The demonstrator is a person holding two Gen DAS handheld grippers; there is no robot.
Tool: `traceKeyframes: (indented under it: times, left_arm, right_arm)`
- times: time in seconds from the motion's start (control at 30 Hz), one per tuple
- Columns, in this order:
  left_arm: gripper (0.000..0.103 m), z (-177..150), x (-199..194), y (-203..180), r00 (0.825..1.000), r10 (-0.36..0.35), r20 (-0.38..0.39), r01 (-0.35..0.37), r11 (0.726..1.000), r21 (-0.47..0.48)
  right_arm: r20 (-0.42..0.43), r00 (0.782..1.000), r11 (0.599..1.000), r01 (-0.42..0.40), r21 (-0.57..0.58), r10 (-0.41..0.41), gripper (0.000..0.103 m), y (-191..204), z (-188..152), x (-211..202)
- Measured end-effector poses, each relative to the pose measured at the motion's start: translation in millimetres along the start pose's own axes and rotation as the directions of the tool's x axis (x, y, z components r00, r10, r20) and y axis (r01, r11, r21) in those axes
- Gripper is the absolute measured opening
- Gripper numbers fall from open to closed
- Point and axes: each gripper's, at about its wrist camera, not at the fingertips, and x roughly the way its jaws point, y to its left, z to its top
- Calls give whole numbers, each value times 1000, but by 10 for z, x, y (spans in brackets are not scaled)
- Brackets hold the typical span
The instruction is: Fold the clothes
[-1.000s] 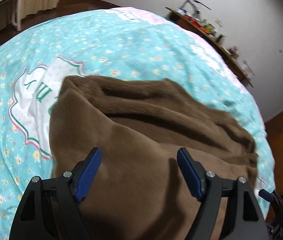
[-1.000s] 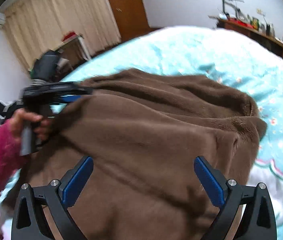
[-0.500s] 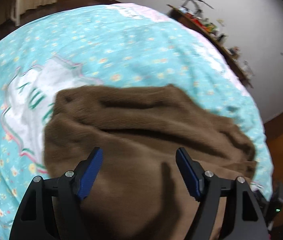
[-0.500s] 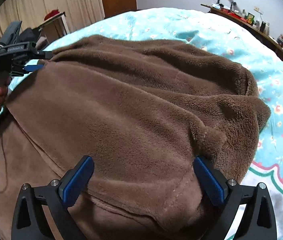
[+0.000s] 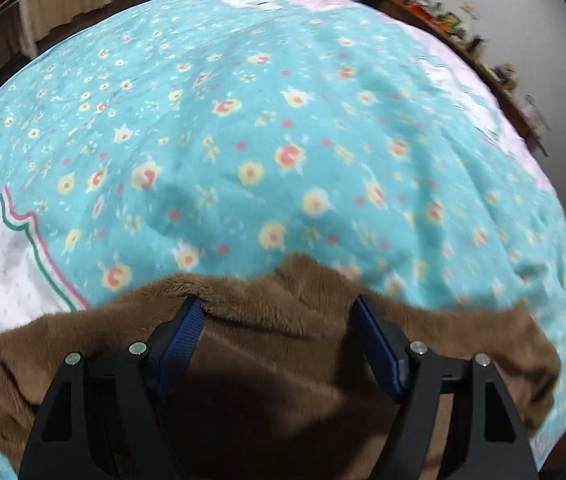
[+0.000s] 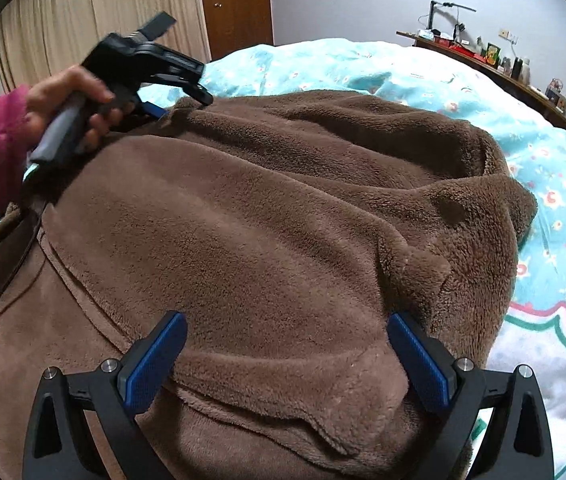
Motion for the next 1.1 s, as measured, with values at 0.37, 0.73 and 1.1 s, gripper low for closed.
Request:
traceKeyframes:
  times: [0.37, 0.73, 1.1]
  left_arm:
    - [80, -527, -644, 194, 982, -148, -117, 157, 985, 68]
    - [81, -1843, -1843, 808, 961, -79, -266, 150, 954, 260]
    - [81, -2698, -3304, 1135, 985, -147, -86, 168, 922, 349]
  right_arm:
    - [43, 998, 996, -43, 82, 40, 102, -33, 82, -371]
    - [-27, 982, 979, -181, 97, 185, 102, 251, -322, -1455]
    - [-56, 994, 995, -94, 20, 95, 102, 632, -1505, -2519]
